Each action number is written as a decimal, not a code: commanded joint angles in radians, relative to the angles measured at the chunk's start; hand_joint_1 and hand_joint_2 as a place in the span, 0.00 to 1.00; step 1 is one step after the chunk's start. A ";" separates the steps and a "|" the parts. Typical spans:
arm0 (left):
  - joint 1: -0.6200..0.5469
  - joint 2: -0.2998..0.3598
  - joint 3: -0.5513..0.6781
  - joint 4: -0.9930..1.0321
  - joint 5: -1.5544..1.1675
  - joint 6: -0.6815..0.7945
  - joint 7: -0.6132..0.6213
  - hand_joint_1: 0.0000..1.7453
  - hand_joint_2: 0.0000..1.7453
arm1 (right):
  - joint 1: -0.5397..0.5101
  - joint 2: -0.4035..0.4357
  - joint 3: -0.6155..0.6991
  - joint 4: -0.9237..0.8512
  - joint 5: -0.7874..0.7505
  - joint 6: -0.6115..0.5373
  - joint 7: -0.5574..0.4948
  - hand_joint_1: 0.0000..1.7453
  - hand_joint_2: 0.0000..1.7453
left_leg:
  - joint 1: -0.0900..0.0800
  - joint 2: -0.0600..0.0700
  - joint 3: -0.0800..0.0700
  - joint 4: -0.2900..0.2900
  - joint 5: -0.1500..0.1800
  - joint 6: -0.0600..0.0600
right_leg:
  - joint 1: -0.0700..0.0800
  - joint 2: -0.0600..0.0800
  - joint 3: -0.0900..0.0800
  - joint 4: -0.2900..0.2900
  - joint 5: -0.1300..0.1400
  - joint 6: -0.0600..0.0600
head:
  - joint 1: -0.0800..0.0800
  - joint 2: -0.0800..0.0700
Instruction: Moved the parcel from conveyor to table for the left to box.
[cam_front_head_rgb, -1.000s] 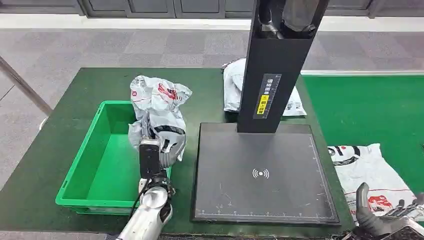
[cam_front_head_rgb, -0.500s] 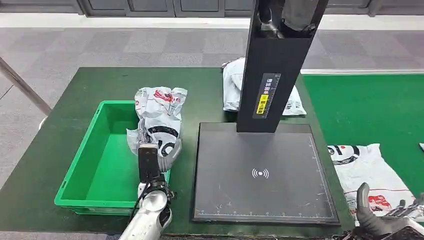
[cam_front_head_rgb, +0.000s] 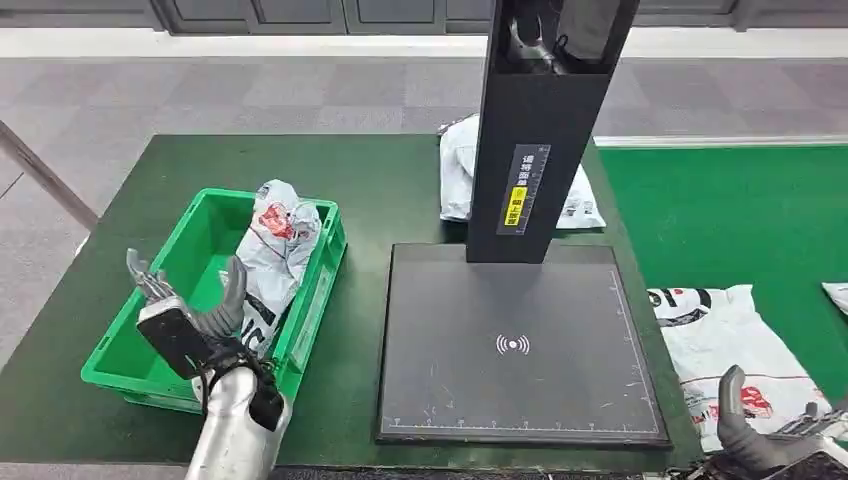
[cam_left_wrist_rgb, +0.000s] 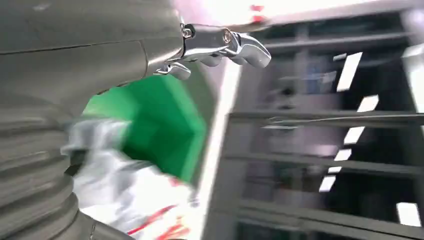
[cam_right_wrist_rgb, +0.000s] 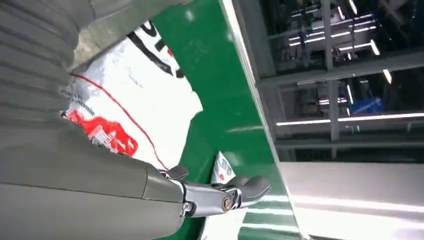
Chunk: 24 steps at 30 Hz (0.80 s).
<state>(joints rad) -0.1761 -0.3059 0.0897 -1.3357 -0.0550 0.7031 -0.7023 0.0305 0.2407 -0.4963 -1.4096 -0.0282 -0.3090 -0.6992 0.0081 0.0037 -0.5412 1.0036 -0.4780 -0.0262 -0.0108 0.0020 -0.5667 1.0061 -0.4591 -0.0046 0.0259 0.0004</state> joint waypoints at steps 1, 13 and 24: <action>0.074 -0.043 0.026 -0.367 -0.151 -0.005 0.004 0.00 1.00 | -0.025 -0.010 -0.003 0.033 -0.001 -0.015 0.001 0.00 1.00 | 0.001 0.002 -0.006 0.000 0.000 0.001 | 0.001 0.003 -0.006 -0.001 0.001 0.000 | 0.000 0.000; 0.096 0.010 -0.330 -0.185 -0.080 -0.005 0.004 0.00 1.00 | -0.008 -0.037 0.072 -0.001 0.080 -0.098 0.001 0.00 1.00 | -0.001 -0.002 -0.009 -0.001 0.001 0.003 | 0.001 -0.002 -0.007 -0.003 0.001 0.002 | 0.000 0.000; 0.076 0.147 -0.595 -0.009 0.163 -0.380 0.101 0.00 1.00 | 0.015 -0.102 0.007 -0.139 0.862 -0.389 0.001 0.00 1.00 | -0.004 -0.001 -0.009 0.000 -0.001 0.006 | -0.001 -0.002 -0.008 -0.003 0.002 0.005 | 0.000 0.000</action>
<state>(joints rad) -0.0998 -0.2461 -0.3733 -1.4602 0.0858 0.3785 -0.6054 0.0585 0.1747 -0.3635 -1.5063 0.6801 -0.6920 -0.7008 0.0029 0.0050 -0.5508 1.0063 -0.4807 -0.0201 -0.0124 0.0026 -0.5769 1.0060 -0.4581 0.0010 0.0259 0.0004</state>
